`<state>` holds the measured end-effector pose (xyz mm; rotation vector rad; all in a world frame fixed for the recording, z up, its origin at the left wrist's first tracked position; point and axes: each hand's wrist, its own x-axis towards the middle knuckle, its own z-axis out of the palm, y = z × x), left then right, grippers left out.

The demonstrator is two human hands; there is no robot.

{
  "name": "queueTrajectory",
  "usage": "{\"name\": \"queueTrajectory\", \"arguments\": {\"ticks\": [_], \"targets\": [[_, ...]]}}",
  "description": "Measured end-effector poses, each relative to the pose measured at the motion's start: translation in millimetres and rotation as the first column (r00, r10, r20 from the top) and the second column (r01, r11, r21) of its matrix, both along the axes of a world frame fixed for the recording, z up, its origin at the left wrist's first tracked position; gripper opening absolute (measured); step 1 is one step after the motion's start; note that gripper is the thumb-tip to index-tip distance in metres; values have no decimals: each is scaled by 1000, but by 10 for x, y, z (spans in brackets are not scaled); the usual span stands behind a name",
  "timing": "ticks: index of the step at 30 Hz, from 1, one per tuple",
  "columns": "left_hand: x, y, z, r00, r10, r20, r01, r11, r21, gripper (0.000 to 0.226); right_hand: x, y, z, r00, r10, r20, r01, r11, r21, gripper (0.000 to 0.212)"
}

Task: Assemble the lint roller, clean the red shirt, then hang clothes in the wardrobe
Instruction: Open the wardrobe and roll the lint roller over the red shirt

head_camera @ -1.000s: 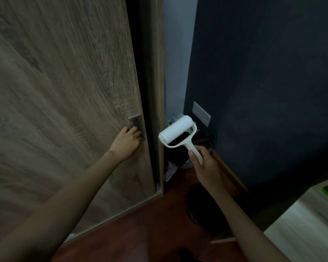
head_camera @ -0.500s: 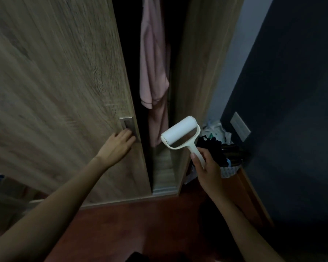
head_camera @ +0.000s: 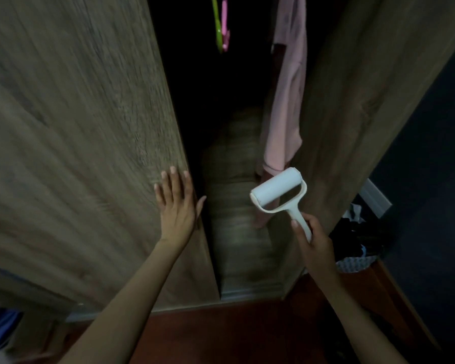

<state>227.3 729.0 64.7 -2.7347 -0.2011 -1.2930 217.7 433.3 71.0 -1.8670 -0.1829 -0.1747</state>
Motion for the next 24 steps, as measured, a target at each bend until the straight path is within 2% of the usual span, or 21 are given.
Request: {"name": "queueTrajectory", "arguments": {"ticks": [7,10,20,24], "targets": [[-35,453,-63,999,-42,15,42,999,18,91,-128,423,14,999,-29,38,28,999,36,17],[-81,574,-57,999,-46,26,46,999,16,90,-200,554,51,1000,8,29,-10,998,60,15],[-300,974,-16,1000,-2,30,2,1000,1,88,-72,866,164,985,156,68,-156,988,-2,17],[-398,1148,-4,1000,23,12,-23,999,-28,89,6,974,164,976,203,84,-204,979,2,26]]}}
